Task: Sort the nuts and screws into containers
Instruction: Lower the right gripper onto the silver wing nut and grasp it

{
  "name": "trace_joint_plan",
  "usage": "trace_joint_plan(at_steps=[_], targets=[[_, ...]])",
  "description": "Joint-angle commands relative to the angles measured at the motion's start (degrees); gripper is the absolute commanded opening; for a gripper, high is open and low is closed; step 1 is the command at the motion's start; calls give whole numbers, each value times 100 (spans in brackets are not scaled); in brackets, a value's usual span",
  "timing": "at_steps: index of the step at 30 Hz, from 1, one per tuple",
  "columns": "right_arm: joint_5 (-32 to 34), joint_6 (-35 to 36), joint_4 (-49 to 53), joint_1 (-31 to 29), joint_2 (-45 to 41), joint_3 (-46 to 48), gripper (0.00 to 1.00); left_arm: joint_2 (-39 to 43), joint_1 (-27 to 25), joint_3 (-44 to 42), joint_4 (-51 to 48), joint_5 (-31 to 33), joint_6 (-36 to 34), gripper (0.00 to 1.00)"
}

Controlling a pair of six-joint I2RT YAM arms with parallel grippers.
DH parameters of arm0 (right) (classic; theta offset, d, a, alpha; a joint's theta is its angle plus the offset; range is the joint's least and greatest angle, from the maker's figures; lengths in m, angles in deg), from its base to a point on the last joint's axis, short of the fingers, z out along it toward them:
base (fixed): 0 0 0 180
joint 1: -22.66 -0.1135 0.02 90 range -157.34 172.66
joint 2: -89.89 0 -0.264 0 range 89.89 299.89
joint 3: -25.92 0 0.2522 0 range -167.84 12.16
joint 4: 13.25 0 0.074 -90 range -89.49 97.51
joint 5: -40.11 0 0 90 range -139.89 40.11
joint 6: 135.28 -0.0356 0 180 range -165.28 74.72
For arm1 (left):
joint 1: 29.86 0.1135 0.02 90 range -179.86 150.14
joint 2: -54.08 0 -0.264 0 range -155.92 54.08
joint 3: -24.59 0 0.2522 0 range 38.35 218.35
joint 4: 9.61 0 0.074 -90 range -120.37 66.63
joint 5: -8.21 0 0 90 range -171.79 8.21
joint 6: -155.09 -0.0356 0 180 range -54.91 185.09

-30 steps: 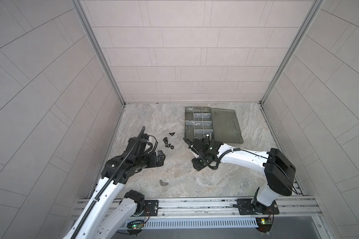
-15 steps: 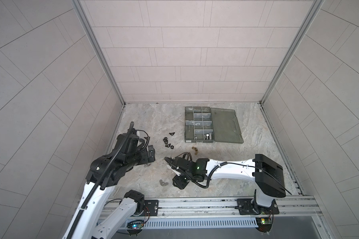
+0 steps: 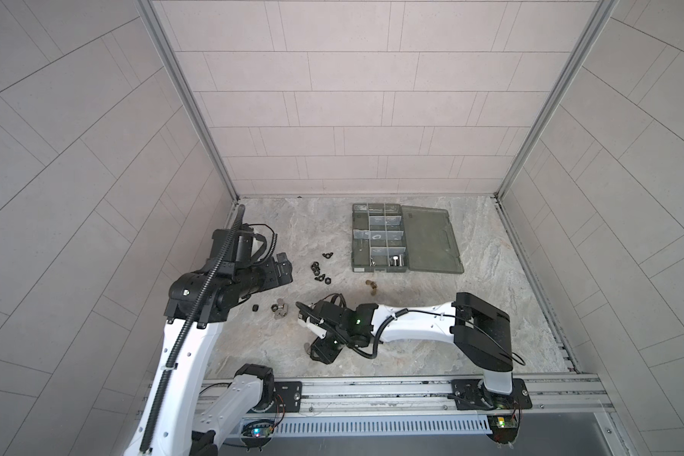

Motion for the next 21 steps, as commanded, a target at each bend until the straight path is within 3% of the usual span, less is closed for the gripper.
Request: trace_joint_plan(at_steps=[1, 14, 21], targets=[[-114, 150, 136, -54, 215, -241, 44, -89, 148, 91, 58, -408, -160, 100], [83, 403, 544, -54, 834, -817, 40, -100, 476, -205, 327, -777, -232, 100], [285, 449, 828, -54, 1063, -985, 28, -60, 550, -445, 452, -876, -221, 100]])
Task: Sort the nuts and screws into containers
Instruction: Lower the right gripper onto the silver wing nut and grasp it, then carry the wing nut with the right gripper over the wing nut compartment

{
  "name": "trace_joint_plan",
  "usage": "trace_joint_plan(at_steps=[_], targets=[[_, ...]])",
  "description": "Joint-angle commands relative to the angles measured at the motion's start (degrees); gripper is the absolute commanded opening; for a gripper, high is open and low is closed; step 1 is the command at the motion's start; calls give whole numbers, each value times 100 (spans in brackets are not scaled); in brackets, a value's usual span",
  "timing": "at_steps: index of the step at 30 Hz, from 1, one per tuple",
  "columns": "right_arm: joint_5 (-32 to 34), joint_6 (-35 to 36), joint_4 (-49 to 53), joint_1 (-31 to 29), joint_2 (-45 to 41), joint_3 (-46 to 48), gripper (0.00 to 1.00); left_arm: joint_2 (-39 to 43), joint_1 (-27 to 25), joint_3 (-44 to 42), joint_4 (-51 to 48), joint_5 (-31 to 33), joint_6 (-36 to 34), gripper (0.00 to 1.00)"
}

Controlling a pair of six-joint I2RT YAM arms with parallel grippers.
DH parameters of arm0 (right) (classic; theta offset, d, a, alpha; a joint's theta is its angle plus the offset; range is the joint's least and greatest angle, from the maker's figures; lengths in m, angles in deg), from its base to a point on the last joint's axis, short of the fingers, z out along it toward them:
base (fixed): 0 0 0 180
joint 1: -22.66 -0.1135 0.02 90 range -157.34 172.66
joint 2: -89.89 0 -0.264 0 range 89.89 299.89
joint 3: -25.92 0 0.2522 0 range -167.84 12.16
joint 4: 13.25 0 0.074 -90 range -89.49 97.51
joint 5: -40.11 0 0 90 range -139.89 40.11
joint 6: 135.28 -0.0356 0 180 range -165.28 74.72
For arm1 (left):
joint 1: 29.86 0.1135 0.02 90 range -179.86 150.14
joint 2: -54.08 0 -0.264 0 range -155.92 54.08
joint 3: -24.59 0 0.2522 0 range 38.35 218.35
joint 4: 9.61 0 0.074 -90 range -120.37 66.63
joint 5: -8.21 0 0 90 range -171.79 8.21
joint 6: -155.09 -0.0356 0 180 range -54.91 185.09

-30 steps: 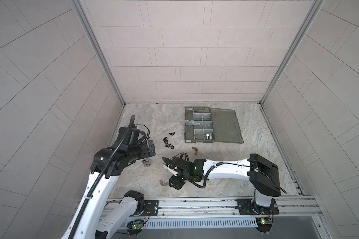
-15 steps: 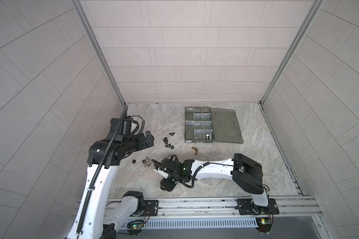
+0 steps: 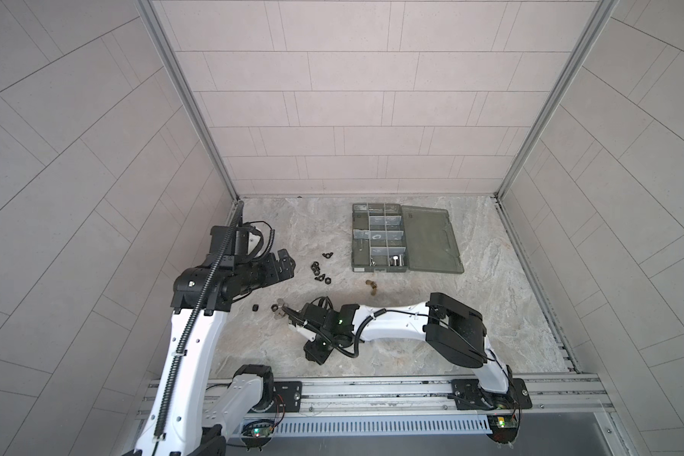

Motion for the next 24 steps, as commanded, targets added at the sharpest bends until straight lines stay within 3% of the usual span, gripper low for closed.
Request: trace_joint_plan(at_steps=[1, 7, 14, 24], targets=[[231, 59, 356, -32, 164, -116, 26, 71, 58, -87, 106, -82, -65, 100], [347, 20, 457, -25, 101, -82, 17, 106, 93, -86, 116, -42, -71, 100], [484, -50, 499, 115, -318, 175, 13, 166, 151, -55, 130, 14, -25, 100], [589, -209, 511, 989, -1305, 742, 13, 78, 235, -133, 325, -47, 61, 100]])
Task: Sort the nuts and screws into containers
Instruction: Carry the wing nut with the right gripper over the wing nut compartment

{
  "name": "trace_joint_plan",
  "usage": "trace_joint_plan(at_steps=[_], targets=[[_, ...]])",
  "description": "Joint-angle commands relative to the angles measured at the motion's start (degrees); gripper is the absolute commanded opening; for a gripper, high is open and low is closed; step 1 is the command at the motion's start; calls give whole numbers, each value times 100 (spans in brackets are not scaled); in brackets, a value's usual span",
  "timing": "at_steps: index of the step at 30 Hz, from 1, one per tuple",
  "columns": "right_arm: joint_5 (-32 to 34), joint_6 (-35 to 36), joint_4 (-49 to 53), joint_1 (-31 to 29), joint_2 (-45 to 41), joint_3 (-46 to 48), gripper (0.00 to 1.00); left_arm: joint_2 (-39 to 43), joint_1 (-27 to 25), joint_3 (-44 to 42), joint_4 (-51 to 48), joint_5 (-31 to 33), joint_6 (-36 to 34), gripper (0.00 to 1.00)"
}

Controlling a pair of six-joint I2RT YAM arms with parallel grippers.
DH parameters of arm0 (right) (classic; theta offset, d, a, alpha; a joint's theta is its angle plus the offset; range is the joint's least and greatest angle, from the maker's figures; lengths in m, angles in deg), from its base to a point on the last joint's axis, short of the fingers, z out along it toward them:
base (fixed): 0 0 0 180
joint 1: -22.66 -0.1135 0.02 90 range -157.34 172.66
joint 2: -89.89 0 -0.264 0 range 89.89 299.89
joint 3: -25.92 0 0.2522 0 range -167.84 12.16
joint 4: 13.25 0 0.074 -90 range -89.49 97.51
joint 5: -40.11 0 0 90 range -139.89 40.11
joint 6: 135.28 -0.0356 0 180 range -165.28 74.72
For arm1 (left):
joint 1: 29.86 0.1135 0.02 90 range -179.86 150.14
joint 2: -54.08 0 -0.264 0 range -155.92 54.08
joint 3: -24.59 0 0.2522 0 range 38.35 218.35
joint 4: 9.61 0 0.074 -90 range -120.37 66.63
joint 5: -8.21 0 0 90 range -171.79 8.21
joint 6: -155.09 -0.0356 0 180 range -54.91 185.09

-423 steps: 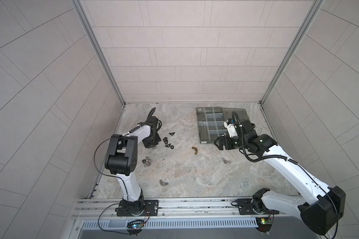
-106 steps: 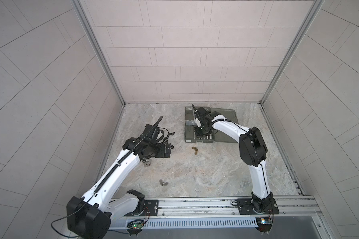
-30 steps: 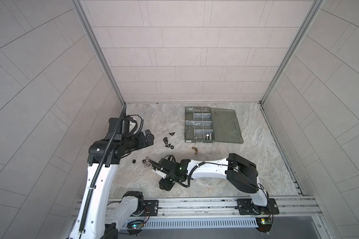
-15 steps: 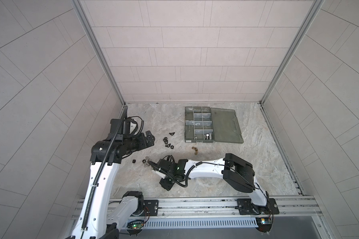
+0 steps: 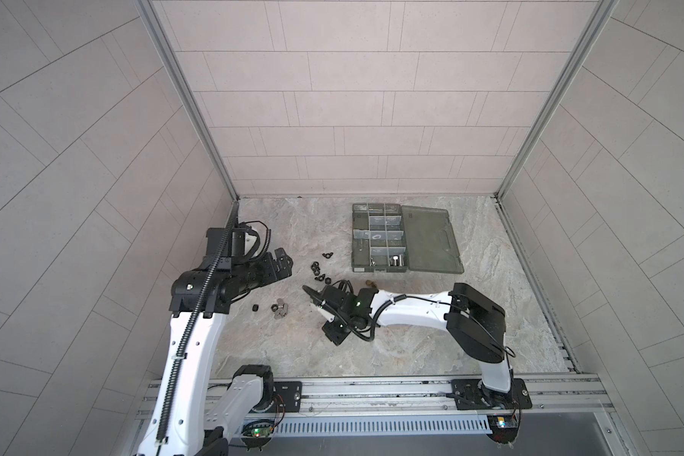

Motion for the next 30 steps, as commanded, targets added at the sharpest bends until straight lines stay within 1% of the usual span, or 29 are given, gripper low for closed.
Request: trace_joint_plan(at_steps=[1, 4, 8, 13, 18, 25, 30], targets=[[97, -95, 120, 300, -460, 77, 13, -28, 61, -83, 184, -50, 61, 100], [121, 13, 210, 656, -641, 93, 13, -92, 69, -135, 297, -108, 83, 100], [122, 182, 421, 1287, -741, -40, 13, -218, 78, -297, 554, -333, 217, 100], [32, 324, 497, 2014, -758, -196, 13, -291, 82, -626, 1001, -543, 467, 100], [-31, 430, 575, 2633, -582, -458, 13, -540, 80, -815, 1240, -651, 470, 100], [-196, 530, 645, 3198, -95, -840, 14, -829, 78, -932, 1448, -694, 470, 99], [-262, 492, 595, 3344, 222, -930, 15, -1030, 77, -981, 1543, -724, 453, 99]])
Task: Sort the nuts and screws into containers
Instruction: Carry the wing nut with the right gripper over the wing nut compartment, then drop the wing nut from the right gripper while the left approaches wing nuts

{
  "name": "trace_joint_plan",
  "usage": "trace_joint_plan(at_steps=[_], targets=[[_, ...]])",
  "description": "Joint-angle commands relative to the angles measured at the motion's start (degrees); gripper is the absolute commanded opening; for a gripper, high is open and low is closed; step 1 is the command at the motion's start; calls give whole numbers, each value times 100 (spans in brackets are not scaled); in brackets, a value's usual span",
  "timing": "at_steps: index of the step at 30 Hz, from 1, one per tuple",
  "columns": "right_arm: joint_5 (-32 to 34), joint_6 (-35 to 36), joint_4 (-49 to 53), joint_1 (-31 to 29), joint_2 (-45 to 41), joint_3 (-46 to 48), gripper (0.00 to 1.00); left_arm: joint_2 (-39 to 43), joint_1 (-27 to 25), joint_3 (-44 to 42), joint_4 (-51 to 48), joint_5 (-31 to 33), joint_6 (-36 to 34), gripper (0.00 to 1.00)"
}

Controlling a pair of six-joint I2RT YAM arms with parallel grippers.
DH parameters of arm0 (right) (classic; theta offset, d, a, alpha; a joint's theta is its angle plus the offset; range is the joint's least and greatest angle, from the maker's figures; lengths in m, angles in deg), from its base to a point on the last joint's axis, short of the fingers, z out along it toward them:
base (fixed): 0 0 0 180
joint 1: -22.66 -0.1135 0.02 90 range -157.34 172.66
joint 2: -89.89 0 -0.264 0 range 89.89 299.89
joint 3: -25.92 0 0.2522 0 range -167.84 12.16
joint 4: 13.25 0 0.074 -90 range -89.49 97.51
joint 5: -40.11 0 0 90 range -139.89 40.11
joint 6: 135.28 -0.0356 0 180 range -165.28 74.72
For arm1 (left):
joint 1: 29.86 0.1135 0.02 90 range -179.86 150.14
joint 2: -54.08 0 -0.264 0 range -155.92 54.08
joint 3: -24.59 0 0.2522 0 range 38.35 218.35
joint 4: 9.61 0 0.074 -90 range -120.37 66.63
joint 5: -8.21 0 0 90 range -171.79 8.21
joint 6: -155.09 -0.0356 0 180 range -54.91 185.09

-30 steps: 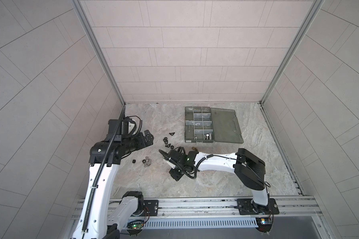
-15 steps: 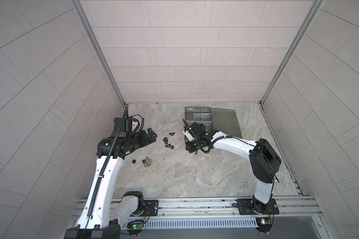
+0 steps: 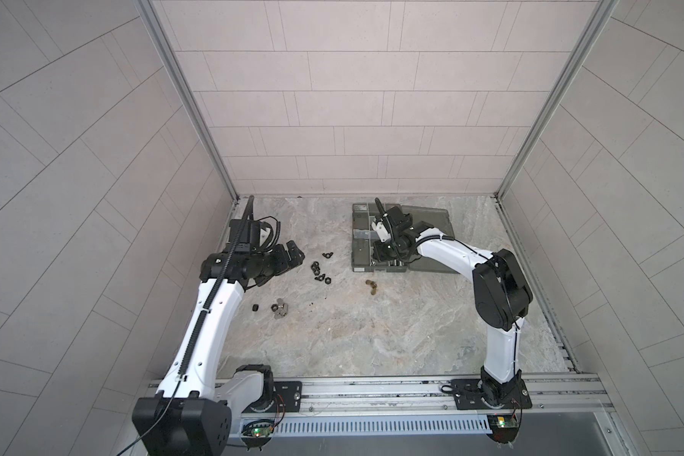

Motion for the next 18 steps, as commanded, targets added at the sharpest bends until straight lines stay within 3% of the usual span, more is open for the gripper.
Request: trace_joint_plan(at_steps=[1, 10, 18], targets=[[-71, 54, 80, 11, 185, -91, 16, -90, 33, -98, 161, -76, -20, 99], [-22, 159, -71, 9, -138, 111, 48, -250, 29, -326, 224, -16, -44, 98], [20, 166, -21, -145, -1185, 572, 52, -44, 28, -1052, -125, 704, 39, 96]])
